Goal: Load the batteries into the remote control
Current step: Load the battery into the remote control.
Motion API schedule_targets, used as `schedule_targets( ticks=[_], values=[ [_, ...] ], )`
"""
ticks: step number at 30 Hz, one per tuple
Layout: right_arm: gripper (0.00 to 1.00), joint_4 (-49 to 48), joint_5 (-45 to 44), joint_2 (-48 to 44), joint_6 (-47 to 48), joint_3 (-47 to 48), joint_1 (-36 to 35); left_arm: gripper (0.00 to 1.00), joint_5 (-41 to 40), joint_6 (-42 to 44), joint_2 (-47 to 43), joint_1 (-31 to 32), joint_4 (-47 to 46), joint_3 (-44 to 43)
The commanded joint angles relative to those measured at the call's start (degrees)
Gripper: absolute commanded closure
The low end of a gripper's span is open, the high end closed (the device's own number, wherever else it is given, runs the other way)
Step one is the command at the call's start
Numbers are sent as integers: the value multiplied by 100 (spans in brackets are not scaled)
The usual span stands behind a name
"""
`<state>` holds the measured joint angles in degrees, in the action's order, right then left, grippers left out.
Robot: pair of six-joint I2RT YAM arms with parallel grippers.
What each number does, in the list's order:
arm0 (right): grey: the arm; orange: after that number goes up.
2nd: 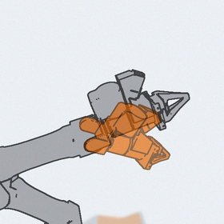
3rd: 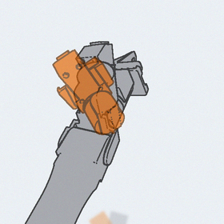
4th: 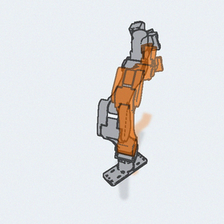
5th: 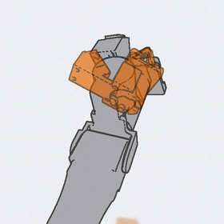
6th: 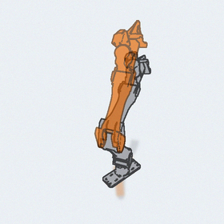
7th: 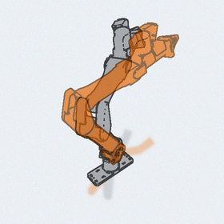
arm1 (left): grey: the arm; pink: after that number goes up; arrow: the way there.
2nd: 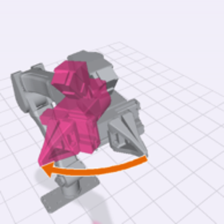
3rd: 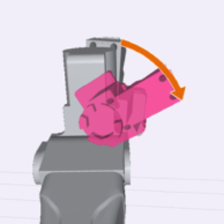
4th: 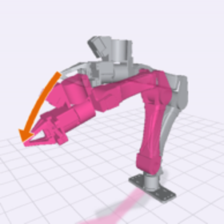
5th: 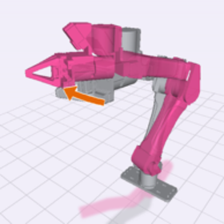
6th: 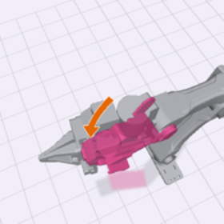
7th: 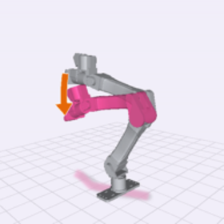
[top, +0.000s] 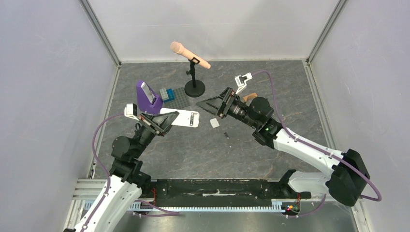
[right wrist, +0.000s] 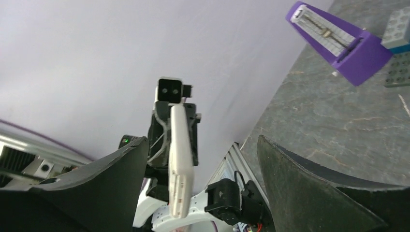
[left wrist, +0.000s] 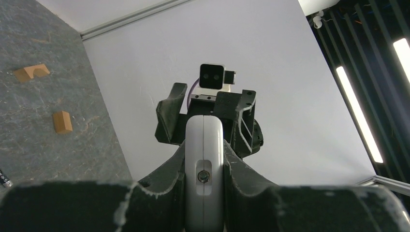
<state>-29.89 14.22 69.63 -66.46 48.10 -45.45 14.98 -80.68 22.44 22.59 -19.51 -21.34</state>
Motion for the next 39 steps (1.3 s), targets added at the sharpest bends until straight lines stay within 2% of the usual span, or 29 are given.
schedule_targets(
  ticks=[1,8,20,28,36,39],
  values=[
    [15,-337,635,-16,311,271,1,98,86,273,137,-1,-688,7],
    [21,-48,946,33,496,213,-27,98,247,194,635,-2,-1387,-10],
    [50,238,669,104,582,191,-43,98,390,201,815,0,-1637,50],
    [55,323,663,197,555,235,-43,98,548,210,954,-1,-1851,77],
    [81,404,623,204,529,190,-47,98,520,172,1005,-7,-1954,95],
    [88,374,657,210,521,183,-47,98,499,119,1015,-6,-2013,95]
  ],
)
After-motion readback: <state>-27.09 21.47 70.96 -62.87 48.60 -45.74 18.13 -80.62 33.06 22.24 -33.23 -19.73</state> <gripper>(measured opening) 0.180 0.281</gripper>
